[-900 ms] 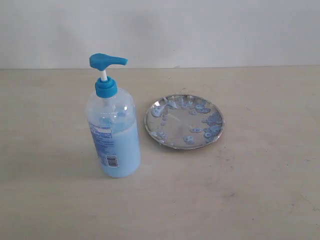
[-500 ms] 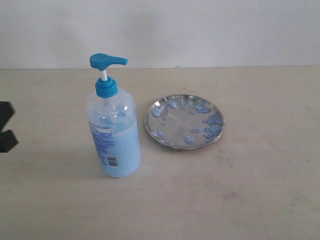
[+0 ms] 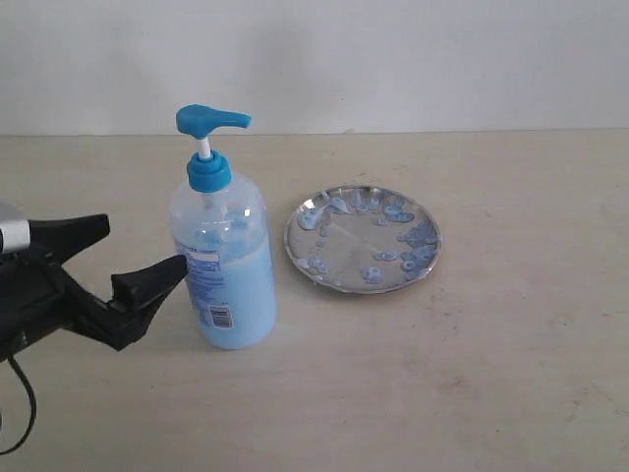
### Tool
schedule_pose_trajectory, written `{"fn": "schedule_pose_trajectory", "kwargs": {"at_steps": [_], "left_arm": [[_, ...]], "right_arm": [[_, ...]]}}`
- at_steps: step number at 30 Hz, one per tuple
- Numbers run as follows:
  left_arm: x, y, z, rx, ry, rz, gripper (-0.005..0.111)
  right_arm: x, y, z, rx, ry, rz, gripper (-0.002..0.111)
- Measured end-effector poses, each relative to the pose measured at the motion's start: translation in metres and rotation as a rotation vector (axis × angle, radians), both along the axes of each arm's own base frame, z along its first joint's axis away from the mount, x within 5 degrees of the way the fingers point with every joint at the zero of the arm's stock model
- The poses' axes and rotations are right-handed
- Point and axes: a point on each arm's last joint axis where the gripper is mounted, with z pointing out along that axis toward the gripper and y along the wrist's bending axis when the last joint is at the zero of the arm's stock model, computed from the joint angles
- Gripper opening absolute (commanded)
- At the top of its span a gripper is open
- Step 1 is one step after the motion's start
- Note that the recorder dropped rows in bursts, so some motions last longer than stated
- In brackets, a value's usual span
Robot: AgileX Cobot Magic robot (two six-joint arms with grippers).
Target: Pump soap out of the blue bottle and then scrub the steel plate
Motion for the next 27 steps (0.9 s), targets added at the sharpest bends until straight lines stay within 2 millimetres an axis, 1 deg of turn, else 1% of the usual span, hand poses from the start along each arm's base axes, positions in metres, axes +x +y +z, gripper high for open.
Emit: {"fn": "schedule_pose_trajectory", "kwargs": {"at_steps": [1, 3, 6, 7, 9, 13, 14, 15, 18, 24, 27], "left_arm": [[0.007, -0.003, 0.004, -0.006, -0.028, -0.021, 0.108], [0.011, -0.010, 0.010, -0.002, -0.065, -0.096, 0.108], [0.007, -0.017, 0.010, 0.020, -0.079, -0.207, 0.108], [0.003, -0.021, 0.009, 0.034, -0.081, -0.268, 0.108], [0.001, -0.024, 0.009, 0.043, -0.087, -0.314, 0.108], [0.020, -0.028, 0.009, 0.044, -0.111, -0.314, 0.108], [0.029, -0.029, 0.007, 0.045, -0.113, -0.314, 0.108], [0.033, -0.030, 0.004, 0.045, -0.110, -0.314, 0.108], [0.052, -0.034, -0.013, 0.047, -0.076, -0.318, 0.108], [0.070, -0.040, -0.034, 0.043, -0.047, -0.340, 0.108], [0.080, -0.042, -0.041, 0.037, -0.046, -0.341, 0.104]], "right_arm": [[0.000, 0.000, 0.000, 0.000, 0.000, 0.000, 0.000], [0.000, 0.000, 0.000, 0.000, 0.000, 0.000, 0.000], [0.000, 0.000, 0.000, 0.000, 0.000, 0.000, 0.000], [0.000, 0.000, 0.000, 0.000, 0.000, 0.000, 0.000], [0.000, 0.000, 0.000, 0.000, 0.000, 0.000, 0.000], [0.000, 0.000, 0.000, 0.000, 0.000, 0.000, 0.000], [0.000, 0.000, 0.000, 0.000, 0.000, 0.000, 0.000], [0.000, 0.000, 0.000, 0.000, 0.000, 0.000, 0.000], [0.000, 0.000, 0.000, 0.000, 0.000, 0.000, 0.000], [0.000, 0.000, 0.000, 0.000, 0.000, 0.000, 0.000], [0.000, 0.000, 0.000, 0.000, 0.000, 0.000, 0.000]]}}
